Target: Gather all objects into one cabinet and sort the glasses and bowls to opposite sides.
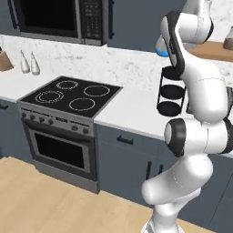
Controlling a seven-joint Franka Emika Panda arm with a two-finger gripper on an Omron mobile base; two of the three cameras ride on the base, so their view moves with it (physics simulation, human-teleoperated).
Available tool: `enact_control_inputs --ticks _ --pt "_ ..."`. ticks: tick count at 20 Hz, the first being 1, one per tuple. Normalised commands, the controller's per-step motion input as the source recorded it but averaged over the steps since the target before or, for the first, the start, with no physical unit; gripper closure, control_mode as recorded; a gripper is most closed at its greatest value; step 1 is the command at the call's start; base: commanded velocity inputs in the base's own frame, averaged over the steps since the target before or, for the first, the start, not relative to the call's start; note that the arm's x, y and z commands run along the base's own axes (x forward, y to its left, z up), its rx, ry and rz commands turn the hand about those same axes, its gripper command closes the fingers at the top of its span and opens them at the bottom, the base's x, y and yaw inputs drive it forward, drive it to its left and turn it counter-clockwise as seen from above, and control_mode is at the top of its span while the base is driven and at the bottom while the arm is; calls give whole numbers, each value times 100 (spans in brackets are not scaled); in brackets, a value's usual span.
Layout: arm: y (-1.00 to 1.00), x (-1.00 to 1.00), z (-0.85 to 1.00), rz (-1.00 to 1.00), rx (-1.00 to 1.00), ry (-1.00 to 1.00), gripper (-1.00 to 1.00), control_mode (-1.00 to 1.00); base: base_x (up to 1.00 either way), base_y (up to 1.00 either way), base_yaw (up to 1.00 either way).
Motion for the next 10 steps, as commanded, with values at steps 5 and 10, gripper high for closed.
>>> enact_control_inputs --ticks 5,10 --pt "0 0 0 0 0 0 100 100 0 37 64" --pt "0 0 0 0 0 0 100 100 0 42 64"
